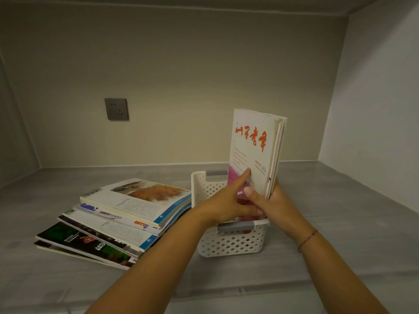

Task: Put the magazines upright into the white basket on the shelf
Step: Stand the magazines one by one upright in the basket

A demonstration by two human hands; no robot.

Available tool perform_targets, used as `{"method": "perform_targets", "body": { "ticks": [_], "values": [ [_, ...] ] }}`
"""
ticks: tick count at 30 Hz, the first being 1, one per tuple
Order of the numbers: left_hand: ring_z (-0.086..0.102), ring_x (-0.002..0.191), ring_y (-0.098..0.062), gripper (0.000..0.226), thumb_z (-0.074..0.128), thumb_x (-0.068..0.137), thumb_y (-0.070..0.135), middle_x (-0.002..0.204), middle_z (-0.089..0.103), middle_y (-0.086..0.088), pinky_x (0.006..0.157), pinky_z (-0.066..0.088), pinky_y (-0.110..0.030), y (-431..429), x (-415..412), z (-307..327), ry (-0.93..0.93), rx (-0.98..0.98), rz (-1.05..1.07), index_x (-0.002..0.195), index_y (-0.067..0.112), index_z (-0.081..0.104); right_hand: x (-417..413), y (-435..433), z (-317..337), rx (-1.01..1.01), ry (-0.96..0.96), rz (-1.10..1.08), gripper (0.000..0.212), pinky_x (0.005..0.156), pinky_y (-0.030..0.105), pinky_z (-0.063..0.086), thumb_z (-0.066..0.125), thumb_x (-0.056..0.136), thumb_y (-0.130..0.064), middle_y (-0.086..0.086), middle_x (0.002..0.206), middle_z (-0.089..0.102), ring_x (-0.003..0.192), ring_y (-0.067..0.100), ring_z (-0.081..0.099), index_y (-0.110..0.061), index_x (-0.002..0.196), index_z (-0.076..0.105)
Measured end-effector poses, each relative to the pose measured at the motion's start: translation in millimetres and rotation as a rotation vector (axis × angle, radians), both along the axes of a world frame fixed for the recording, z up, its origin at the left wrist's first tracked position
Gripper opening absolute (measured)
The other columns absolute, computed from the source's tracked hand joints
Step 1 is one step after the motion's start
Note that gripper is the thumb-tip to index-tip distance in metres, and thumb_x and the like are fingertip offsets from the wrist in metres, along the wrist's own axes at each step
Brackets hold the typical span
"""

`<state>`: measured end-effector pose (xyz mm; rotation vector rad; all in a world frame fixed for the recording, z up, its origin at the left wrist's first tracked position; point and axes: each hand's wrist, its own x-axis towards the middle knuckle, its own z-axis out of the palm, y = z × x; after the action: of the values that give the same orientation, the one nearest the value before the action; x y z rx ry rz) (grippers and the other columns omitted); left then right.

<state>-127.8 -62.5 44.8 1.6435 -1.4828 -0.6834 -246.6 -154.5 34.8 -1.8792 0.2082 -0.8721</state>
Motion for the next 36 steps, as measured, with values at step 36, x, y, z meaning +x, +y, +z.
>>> {"method": "perform_targets", "body": {
  "ticks": [36],
  "values": [
    [0.041, 0.127, -0.034, 0.104, 0.083, 0.068, 0.038, 0.143, 0.039, -0.015, 0.096, 0.045, -0.044, 170.6, 174.1, -56.1, 0.227, 0.195, 1.373, 0.147, 0.013, 0.02, 3.6, -13.1, -17.5, 0.05, 0.042, -0.224, 0.051, 0.081, 0.026, 0.044, 0.051, 0.091, -0.021, -0.012, 0.124, 0.05, 0.103, 0.01, 0.053, -0.032, 0.138, 0.035]
  ]
}}
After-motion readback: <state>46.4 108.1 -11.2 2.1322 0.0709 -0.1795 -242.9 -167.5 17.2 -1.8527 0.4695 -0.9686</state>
